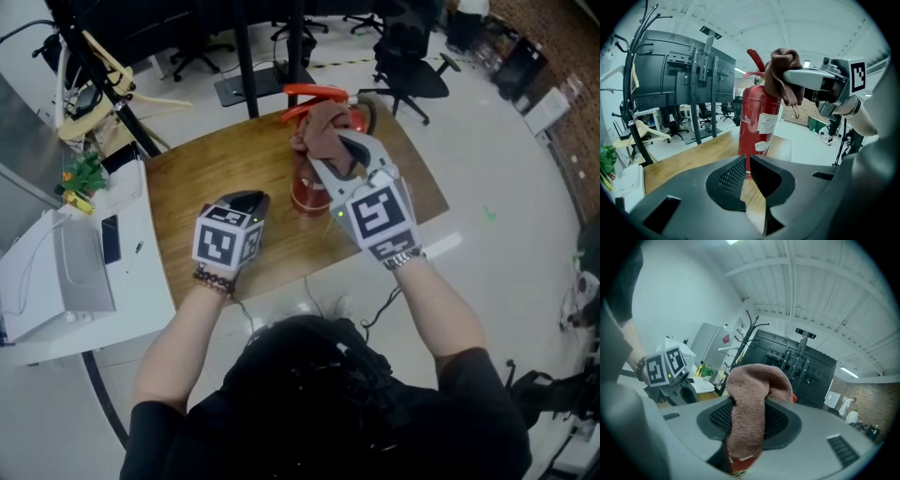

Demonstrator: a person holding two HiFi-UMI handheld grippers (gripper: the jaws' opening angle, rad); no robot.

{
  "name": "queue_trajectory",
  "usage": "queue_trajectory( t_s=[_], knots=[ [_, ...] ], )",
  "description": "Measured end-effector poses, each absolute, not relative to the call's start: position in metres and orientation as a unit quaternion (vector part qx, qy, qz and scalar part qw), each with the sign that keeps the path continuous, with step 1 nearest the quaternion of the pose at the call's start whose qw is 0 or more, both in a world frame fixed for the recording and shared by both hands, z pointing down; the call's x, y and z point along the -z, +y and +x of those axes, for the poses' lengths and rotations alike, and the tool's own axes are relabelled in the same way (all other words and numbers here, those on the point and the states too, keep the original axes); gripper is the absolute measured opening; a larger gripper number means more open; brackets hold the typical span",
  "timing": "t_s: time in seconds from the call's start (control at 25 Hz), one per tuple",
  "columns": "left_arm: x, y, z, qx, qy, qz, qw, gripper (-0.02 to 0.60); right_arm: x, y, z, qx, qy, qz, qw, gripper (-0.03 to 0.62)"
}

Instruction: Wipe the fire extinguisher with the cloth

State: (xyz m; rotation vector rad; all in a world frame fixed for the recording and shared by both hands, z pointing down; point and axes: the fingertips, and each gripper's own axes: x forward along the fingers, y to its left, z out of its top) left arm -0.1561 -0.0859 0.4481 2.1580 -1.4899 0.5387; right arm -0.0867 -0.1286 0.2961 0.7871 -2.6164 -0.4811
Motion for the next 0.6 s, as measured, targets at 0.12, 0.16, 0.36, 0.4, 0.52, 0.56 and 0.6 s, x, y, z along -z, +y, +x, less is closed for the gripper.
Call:
queue_trajectory(
  t_s=[0.12,0.16,0.36,0.4,0.52,0.56,0.6],
  knots=[
    [-0.448,-0.085,-0.158,-0.195,-0.545,0.782,0.231,0.023,-0.307,-0.134,-0.093,0.173,-0.925,0.275,0.194,0.152],
    [-0.448,-0.085,-0.158,-0.195,-0.546,0.782,0.232,0.023,-0.312,-0.135,-0.094,0.172,-0.925,0.275,0.199,0.152],
    [-0.449,-0.083,-0.162,-0.197,-0.547,0.779,0.235,0.023,-0.322,-0.135,-0.100,0.172,-0.923,0.277,0.203,0.152],
    [-0.449,-0.083,-0.162,-0.198,-0.547,0.779,0.235,0.023,-0.322,-0.134,-0.101,0.173,-0.923,0.276,0.203,0.152],
    [-0.451,-0.081,-0.162,-0.200,-0.547,0.778,0.236,0.023,-0.326,-0.131,-0.104,0.172,-0.925,0.272,0.203,0.152],
    [-0.452,-0.081,-0.162,-0.201,-0.547,0.778,0.236,0.023,-0.328,-0.129,-0.105,0.172,-0.925,0.270,0.204,0.152],
    [-0.453,-0.081,-0.161,-0.201,-0.547,0.778,0.237,0.023,-0.330,-0.129,-0.106,0.171,-0.925,0.269,0.205,0.152]
  ],
)
